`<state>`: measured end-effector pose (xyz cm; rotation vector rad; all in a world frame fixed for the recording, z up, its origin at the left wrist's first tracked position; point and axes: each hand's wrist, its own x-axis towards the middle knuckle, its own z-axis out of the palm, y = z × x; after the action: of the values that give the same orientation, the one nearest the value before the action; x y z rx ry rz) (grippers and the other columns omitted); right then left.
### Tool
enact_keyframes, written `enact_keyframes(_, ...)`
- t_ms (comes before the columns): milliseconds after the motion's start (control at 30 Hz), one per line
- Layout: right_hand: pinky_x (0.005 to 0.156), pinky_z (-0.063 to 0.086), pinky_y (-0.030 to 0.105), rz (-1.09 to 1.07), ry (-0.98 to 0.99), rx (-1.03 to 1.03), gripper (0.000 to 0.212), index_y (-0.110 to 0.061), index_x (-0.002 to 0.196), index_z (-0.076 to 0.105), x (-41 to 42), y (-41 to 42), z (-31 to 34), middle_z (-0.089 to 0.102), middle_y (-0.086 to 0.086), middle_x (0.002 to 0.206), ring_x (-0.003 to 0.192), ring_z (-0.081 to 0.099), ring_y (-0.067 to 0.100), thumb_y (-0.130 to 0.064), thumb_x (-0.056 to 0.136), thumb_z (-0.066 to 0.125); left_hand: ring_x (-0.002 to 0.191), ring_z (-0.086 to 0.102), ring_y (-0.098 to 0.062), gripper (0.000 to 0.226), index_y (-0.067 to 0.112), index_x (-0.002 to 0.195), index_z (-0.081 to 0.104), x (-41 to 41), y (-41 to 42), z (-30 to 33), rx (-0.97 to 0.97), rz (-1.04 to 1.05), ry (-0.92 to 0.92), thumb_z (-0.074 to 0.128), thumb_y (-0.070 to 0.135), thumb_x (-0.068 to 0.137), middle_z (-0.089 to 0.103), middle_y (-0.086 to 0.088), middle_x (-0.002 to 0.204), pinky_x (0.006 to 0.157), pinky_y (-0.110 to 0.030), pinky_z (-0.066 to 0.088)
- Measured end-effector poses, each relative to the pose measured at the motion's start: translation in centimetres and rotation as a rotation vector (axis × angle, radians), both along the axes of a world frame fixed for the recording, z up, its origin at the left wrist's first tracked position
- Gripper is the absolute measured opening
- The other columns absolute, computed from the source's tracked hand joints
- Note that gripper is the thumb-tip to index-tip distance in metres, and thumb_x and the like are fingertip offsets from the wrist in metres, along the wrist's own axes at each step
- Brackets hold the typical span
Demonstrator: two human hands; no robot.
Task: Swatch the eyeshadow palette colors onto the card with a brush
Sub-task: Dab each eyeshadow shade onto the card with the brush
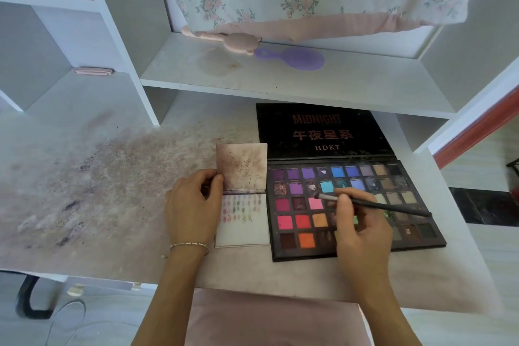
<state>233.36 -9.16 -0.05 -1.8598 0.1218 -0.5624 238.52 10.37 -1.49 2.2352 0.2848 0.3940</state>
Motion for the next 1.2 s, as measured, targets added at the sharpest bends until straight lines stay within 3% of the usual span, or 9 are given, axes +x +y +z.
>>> enact_keyframes(233,0.05,0.045,0.007,-0.143,0.077,-0.065,0.025,-0.03,0.084,0.051,-0.8,-4.1,-0.4,0.058,-0.015,0.068,0.064,0.057,-0.01,-0.009,0.094,0.041,0.075,0.055,-0.022,0.014,0.014,0.092,0.07,0.1,0.2,-0.4,0.041,0.007,-0.024,0.058,0.019,0.086,0.067,-0.006,0.079,0.071,-0.034,0.043)
enact_keyframes(433,0.052,0.037,-0.003,-0.355,0.154,-0.078,0.013,-0.014,0.091,0.048,-1.0,-7.9,-0.7,0.051,-0.012,0.077,0.069,0.049,-0.023,-0.012,0.097,0.037,0.073,0.05,-0.018,0.014,0.012,0.091,0.07,0.1,0.2,-0.8,0.053,0.015,-0.036,0.059,0.017,0.085,0.067,-0.008,0.078,0.067,-0.03,0.037)
enact_keyframes(600,0.05,0.038,0.008,-0.43,0.213,-0.127,0.01,-0.014,0.093,0.046,-0.8,-9.7,-0.9,0.049,-0.013,0.075,0.068,0.05,-0.006,-0.016,0.097,0.037,0.072,0.049,-0.017,0.013,0.013,0.091,0.07,0.2,0.0,-0.9,0.053,0.018,-0.03,0.059,0.017,0.085,0.067,-0.009,0.08,0.067,-0.029,0.036)
enact_keyframes(733,0.052,0.037,0.004,-0.402,0.208,-0.169,0.009,-0.015,0.09,0.045,-0.8,-9.8,-0.7,0.047,-0.013,0.073,0.066,0.047,-0.005,-0.015,0.096,0.039,0.07,0.049,-0.015,0.013,0.012,0.09,0.07,0.3,-0.1,-0.6,0.07,-0.004,-0.043,0.058,0.016,0.086,0.068,-0.008,0.082,0.066,-0.028,0.035)
enact_keyframes(867,0.055,0.032,0.011,-0.342,0.256,-0.187,0.009,-0.019,0.092,0.047,-0.8,-10.0,-1.0,0.049,-0.014,0.077,0.072,0.048,-0.002,-0.019,0.096,0.039,0.072,0.052,-0.019,0.013,0.012,0.091,0.07,0.3,-0.1,-0.5,0.068,0.001,-0.032,0.058,0.016,0.086,0.069,-0.011,0.084,0.067,-0.029,0.036)
enact_keyframes(1067,0.057,0.033,0.013,-0.31,0.26,-0.227,0.007,-0.017,0.091,0.049,-0.8,-10.1,-1.3,0.052,0.0,0.082,0.074,0.049,0.002,-0.016,0.094,0.043,0.073,0.054,-0.023,0.013,0.011,0.091,0.069,0.3,-0.1,-0.6,0.067,-0.001,-0.029,0.058,0.015,0.086,0.069,-0.013,0.084,0.067,-0.029,0.036)
enact_keyframes(1200,0.057,0.033,0.013,-0.311,0.241,-0.214,0.007,-0.017,0.093,0.05,-1.0,-10.2,-1.4,0.054,-0.001,0.082,0.075,0.05,0.001,-0.018,0.094,0.043,0.069,0.049,-0.017,0.013,0.011,0.09,0.07,0.3,-0.2,-0.6,0.068,-0.007,-0.042,0.058,0.015,0.086,0.069,-0.011,0.082,0.065,-0.029,0.035)
